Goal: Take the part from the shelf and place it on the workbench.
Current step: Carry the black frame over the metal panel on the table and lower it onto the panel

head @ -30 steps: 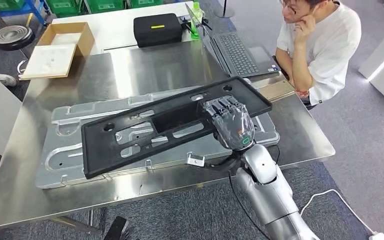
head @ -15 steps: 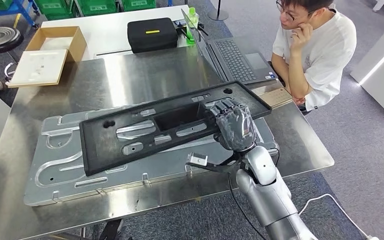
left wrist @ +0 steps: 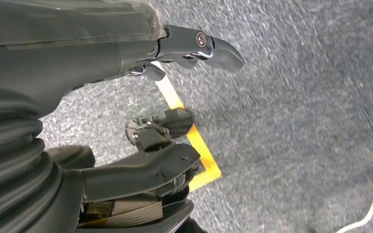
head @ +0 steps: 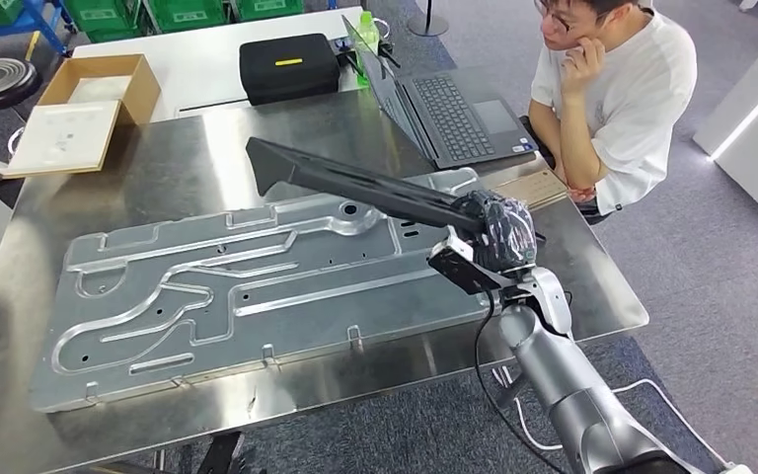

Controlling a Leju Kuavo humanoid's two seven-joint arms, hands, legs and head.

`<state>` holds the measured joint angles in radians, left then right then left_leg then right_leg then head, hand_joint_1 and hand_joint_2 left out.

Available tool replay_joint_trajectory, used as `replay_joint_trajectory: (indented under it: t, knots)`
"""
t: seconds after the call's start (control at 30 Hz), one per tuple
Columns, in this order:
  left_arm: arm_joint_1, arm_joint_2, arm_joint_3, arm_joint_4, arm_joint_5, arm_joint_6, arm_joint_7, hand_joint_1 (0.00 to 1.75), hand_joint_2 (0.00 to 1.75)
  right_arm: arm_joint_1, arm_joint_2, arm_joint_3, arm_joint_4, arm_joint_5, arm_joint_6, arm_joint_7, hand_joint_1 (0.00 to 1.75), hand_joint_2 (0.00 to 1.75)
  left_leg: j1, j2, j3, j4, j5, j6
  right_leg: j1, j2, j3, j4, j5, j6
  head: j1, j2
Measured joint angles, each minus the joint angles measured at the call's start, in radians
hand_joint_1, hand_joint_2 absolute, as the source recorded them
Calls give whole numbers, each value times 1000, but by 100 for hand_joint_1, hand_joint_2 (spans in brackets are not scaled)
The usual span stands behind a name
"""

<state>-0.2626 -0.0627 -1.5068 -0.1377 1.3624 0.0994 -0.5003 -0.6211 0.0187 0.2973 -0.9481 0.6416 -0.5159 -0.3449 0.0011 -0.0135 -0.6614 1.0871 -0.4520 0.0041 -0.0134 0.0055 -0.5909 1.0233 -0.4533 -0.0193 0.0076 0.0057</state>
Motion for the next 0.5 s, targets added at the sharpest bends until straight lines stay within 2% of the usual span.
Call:
replay_joint_trajectory:
  t: [0.03, 0.07, 0.1, 0.13, 0.17, 0.2, 0.27, 0.3, 0.33, 0.43, 0.5]
  knots:
    - [0, 0, 0, 0, 0, 0, 0, 0, 175, -4, 0, -1, 8, -9, 8, 1, 0, 175, 1, 1, -27, 61, -32, -3, 1, -1, 0, 0, 0, -3, 0, 0]
    - [1, 0, 0, 0, 0, -1, 0, 0, 175, -6, 0, -3, 16, -26, 24, 5, 0, 175, 2, 2, -59, 131, -62, -6, 2, -2, 0, 0, -1, -6, 0, 0]
    - [2, 0, 0, 0, 0, -2, 0, 0, 175, -8, 0, -5, 26, -49, 47, 10, 0, 175, 2, 3, -85, 187, -80, -7, 4, -3, 1, 0, -2, -7, 0, 0]
    - [2, 0, 0, 0, 0, -2, 1, 0, 175, -10, 0, -9, 39, -77, 75, 15, 0, 175, 3, 3, -100, 215, -82, -8, 5, -3, 1, 1, -3, -7, 0, 0]
    - [2, 0, 0, 0, 0, -3, 1, 0, 131, -14, 0, -14, 53, -107, 101, 20, 0, 175, 3, 4, -95, 202, -64, -7, 5, -3, 2, 1, -4, -8, 0, 0]
    - [1, 0, 0, 0, -1, -3, 2, 0, 87, -20, -1, -19, 70, -133, 124, 23, 0, 175, 3, 4, -70, 152, -32, -4, 5, -2, 4, 2, -6, -7, 0, 0]
    - [-1, 1, 0, 0, 5, -3, 5, 0, 0, -39, -4, -32, 108, -182, 158, 24, 0, 175, 2, 5, -2, 13, 26, 4, 8, -2, 6, 4, -10, -2, 0, 0]
    - [-3, 1, 0, 0, 9, -3, 6, 0, 0, -49, -7, -40, 129, -203, 170, 25, 0, 175, 0, 5, 21, -35, 39, 7, 9, -1, 5, 4, -12, 2, 0, 0]
    - [-3, 2, 0, 0, 14, -2, 7, 0, 0, -57, -10, -50, 150, -223, 181, 27, 0, 175, -1, 5, 33, -59, 40, 10, 10, -1, 4, 5, -12, 6, 0, 0]
    - [-1, 3, 0, 0, 22, -2, 9, 0, 0, -68, -17, -80, 203, -264, 207, 31, 0, 175, -1, 3, 38, -72, 39, 22, 10, -1, 3, 5, -15, 21, 0, 0]
    - [-2, 4, 0, 0, 27, 0, 8, 0, 0, -77, -22, -99, 231, -281, 222, 32, 0, 175, 2, 4, 46, -82, 43, 32, 9, -2, -20, 54, -46, 29, 0, 0]
